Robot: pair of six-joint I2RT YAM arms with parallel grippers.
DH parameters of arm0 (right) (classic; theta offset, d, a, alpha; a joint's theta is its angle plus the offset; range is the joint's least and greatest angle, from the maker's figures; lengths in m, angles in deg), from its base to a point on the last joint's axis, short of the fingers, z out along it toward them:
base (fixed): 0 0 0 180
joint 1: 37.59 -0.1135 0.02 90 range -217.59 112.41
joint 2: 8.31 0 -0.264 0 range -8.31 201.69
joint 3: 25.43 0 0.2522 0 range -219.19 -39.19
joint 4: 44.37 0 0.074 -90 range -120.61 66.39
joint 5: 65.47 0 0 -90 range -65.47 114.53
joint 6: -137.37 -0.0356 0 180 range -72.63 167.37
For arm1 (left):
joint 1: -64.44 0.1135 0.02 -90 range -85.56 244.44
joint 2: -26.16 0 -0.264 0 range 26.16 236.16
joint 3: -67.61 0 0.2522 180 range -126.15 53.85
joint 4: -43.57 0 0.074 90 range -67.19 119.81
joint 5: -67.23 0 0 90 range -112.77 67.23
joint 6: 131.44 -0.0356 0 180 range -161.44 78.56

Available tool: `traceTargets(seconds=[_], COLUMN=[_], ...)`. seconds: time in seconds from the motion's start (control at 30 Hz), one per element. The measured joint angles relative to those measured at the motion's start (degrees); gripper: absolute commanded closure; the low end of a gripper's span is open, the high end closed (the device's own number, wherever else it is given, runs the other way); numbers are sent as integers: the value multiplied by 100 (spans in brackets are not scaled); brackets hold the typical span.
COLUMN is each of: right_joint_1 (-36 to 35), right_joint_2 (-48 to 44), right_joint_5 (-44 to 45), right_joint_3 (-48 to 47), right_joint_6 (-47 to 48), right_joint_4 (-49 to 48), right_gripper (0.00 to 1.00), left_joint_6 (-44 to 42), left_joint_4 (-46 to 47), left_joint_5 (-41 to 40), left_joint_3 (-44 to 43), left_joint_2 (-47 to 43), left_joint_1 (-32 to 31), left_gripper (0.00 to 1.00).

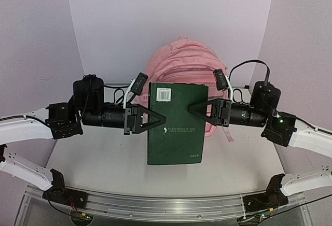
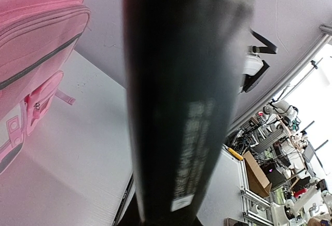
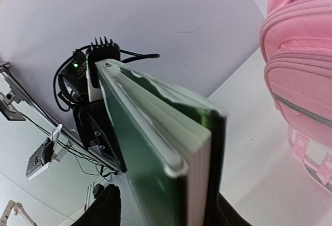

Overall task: Pack the student bag
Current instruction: Pick up the book from the center of the board.

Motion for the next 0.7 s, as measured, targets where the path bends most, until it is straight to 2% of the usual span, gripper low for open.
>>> traceTargets(seconds=[0.1,0.17,0.27,0.37,0.47,0.7], right_joint_1=[53,60,16,0,1,117], right_joint_2=[-8,-47,-150,-116,11,518], right_joint_5=[-103,-187,67,636,1223,2343], right_joint_3=[0,-3,-98,-548,-1190,-3115], right_joint_6=[-56,-39,28,436,952,2185], right_joint_4=[-177,-349,-322,223,640,1129], right_gripper=[97,100,100,100,100,100], left_joint_6=[44,104,117,-34,-386,-1268], left_joint_4=[77,124,142,-154,-725,-1939], left_joint_5=[320,562,744,573,226,-523], left_joint_3=[-68,-113,-302,-721,-1244,-2468], left_joint_2=[36,56,171,413,600,920], left_joint_1=[158,298,510,855,1107,1172], left_gripper=[96,77,34,11,1,0])
